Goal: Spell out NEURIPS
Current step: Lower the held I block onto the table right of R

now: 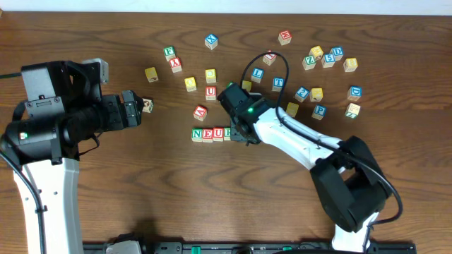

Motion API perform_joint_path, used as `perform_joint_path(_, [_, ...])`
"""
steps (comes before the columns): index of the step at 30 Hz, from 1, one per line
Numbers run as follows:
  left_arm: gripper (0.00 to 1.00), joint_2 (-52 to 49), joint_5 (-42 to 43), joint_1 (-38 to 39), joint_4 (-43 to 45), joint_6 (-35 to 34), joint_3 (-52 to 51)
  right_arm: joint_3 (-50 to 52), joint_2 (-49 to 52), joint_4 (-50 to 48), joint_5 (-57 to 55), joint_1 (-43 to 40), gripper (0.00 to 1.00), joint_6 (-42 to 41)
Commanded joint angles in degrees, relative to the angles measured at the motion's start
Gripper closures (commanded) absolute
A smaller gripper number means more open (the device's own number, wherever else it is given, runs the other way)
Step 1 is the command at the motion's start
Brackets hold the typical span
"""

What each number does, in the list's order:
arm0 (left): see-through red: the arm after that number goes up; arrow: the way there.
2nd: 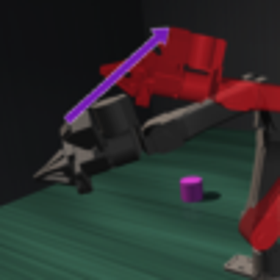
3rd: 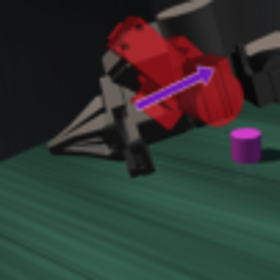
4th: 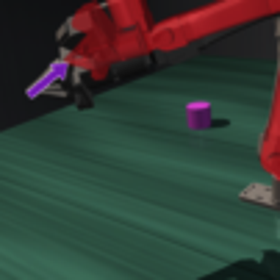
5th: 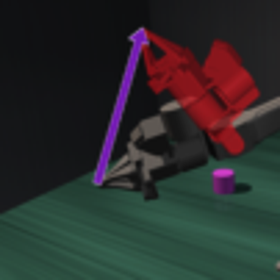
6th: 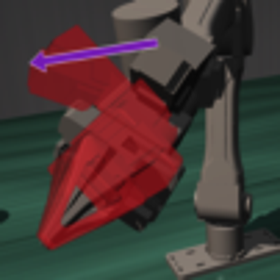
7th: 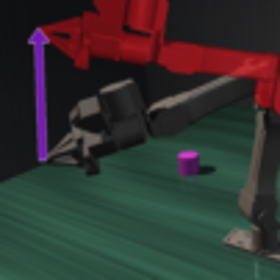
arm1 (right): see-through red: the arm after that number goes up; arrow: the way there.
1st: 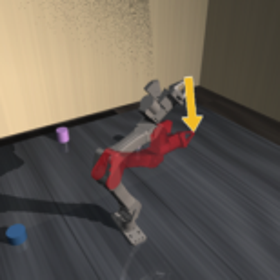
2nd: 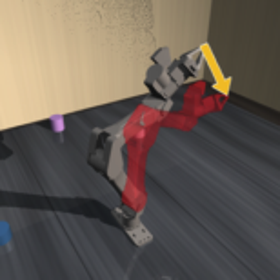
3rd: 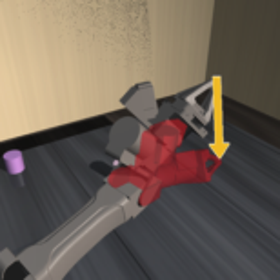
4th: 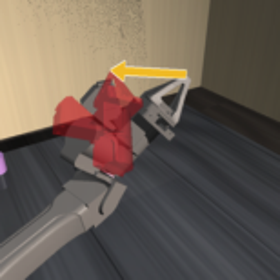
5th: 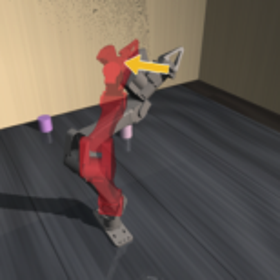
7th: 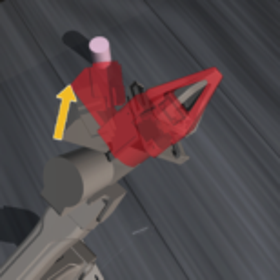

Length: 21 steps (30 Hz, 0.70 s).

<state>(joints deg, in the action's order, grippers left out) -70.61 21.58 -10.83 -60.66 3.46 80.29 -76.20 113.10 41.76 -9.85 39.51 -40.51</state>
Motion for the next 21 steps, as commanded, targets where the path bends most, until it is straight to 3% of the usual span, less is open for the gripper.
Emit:
perform_joint_path(1, [0.05,0.26,0.42,-0.24,-0.15,0.59,0.92,0.39,1.03,-0.48,-0.50,0.96,0.99,0.52])
perform_joint_path(21, [0.05,0.26,0.42,-0.24,-0.15,0.59,0.92,0.37,1.03,-1.05,-0.46,1.09,0.99,0.52])
